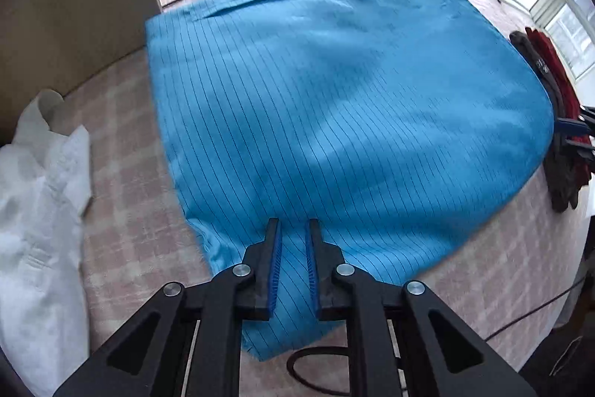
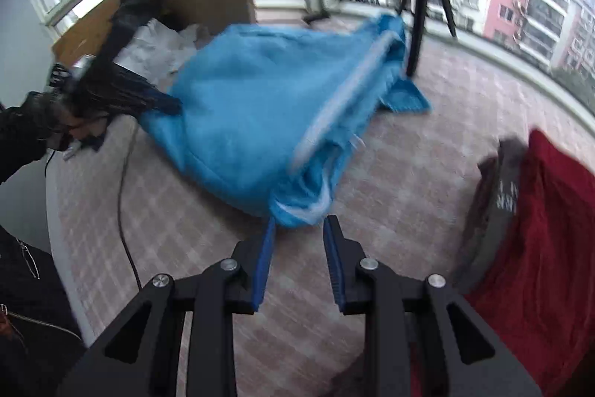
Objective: Fold clothes
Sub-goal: 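Release the hem and lower both open grippers to the folded coat edge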
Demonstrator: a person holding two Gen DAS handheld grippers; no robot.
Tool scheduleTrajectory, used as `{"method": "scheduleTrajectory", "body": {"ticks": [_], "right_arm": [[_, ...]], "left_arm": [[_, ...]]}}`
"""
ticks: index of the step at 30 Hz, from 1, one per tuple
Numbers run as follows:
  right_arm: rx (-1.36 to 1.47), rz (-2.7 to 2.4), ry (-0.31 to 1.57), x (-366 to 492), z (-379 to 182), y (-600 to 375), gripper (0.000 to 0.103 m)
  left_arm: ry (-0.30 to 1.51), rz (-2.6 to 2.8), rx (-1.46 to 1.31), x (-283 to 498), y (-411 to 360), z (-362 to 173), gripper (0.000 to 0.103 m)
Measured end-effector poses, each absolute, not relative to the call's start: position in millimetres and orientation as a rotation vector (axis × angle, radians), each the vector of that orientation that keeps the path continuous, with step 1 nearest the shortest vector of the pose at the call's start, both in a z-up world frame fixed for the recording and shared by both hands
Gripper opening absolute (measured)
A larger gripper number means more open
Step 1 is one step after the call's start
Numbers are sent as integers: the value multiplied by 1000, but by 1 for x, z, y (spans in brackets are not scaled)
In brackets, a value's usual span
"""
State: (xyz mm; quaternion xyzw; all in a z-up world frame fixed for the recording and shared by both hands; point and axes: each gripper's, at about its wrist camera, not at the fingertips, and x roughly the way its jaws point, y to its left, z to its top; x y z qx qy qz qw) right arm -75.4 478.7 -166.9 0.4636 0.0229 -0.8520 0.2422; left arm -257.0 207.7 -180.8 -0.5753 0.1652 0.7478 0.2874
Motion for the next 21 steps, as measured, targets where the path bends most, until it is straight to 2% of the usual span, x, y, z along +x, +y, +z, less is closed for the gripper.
{"method": "scheduleTrajectory", "body": {"ticks": [6, 10, 12, 14, 15, 16, 17, 18, 21], "right_arm": [[1140, -2309, 42, -93, -158, 442, 27], [1335, -2347, 93, -129, -198, 441, 27], [1417, -2361, 29, -141, -206, 452, 27], [1363, -2404, -68, -143, -190, 460, 27], [1325, -2437, -113, -146, -181, 463, 29], [1287, -2470, -157, -148, -171, 465, 40], [1263, -2504, -186, -152, -164, 466, 56], [1261, -2542, -190, -160, -161, 465, 61], [1324, -2640, -166, -186, -165, 458, 62]], "left_arm": [[465, 2000, -1512, -254, 211, -178, 12], [408, 1985, -1517, -253, 198, -171, 12], [372, 2018, -1516, -255, 186, -161, 13], [267, 2054, -1516, -262, 168, -145, 13], [210, 2076, -1509, -268, 161, -138, 15], [157, 2095, -1502, -275, 155, -132, 21], [122, 2104, -1506, -285, 153, -132, 25], [88, 2113, -1509, -294, 151, -132, 32], [38, 2144, -1503, -321, 154, -135, 32]]}}
